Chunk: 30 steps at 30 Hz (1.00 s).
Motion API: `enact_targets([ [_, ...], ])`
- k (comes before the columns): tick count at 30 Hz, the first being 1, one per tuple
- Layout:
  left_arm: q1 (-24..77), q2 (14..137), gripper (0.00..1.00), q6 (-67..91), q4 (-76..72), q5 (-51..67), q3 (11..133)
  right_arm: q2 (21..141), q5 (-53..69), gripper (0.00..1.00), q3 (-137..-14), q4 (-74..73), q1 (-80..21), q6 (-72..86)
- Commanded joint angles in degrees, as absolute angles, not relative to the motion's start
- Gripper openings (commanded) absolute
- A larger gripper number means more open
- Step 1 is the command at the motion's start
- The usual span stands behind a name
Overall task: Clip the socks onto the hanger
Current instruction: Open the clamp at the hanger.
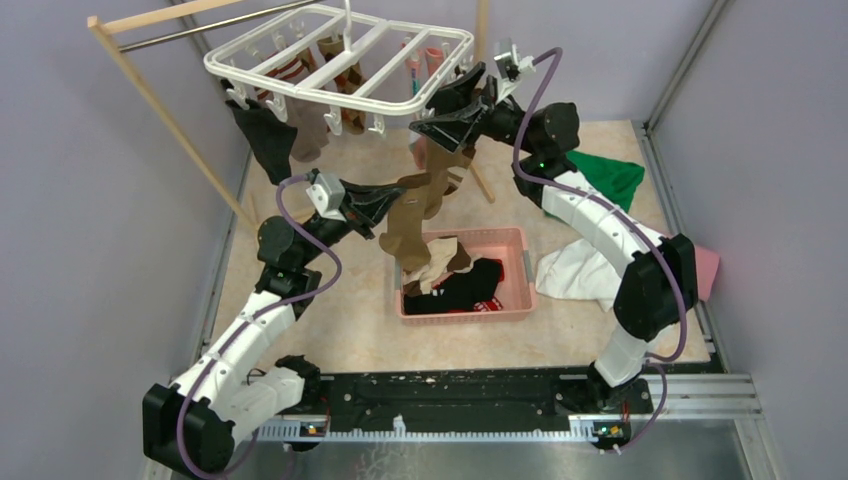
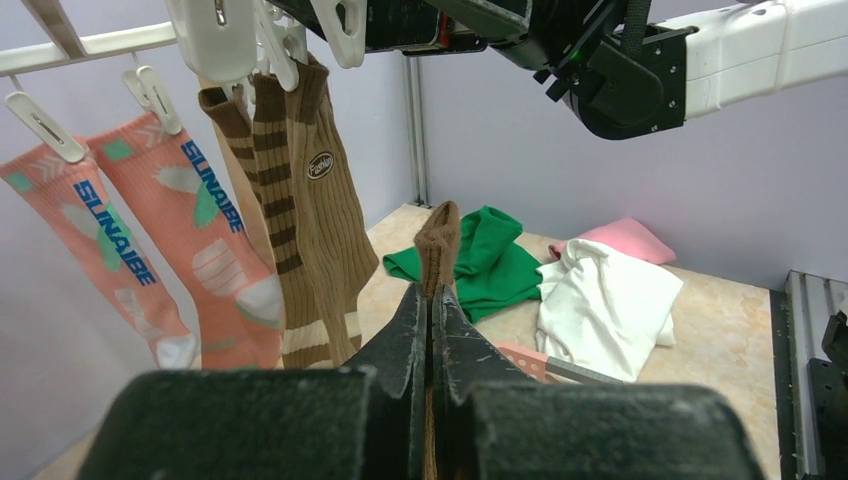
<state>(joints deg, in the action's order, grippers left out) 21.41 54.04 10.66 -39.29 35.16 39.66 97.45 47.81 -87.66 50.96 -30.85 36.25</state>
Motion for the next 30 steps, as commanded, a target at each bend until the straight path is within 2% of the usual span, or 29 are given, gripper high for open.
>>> enact_targets([
  [1, 21.2, 53.9, 0.00, 11.4, -43.2, 36.4, 41.4, 98.1, 46.1, 0.58, -91.1, 51.7, -31.7, 37.0],
  [15, 21.2, 53.6, 0.00, 11.4, -43.7, 36.5, 41.1, 95.5, 45.4, 0.15, -89.6, 47.5, -31.7, 33.0],
  [18, 21.2, 53.6, 0.00, 11.4, -43.7, 36.5, 41.0, 94.9, 45.1, 0.12, -89.4, 45.7, -31.3, 31.7],
  [22, 21.2, 53.4, 0.00, 11.4, -43.8, 36.4, 40.8, 94.2, 45.8, 0.11, -89.2, 44.4, -30.4, 30.3],
  [24, 21.2, 53.3, 0.00, 11.3, -43.8, 36.1, 40.7, 94.0, 47.0, 0.15, -89.2, 44.4, -29.8, 30.0],
  [28, 21.2, 53.0, 0.00, 11.1, -43.7, 35.6, 40.5, 93.4, 49.3, 0.40, -88.8, 44.5, -29.0, 29.8],
  [30, 21.1, 53.0, 0.00, 10.9, -43.5, 35.6, 40.5, 93.0, 50.4, 0.47, -88.8, 43.7, -28.6, 29.3],
])
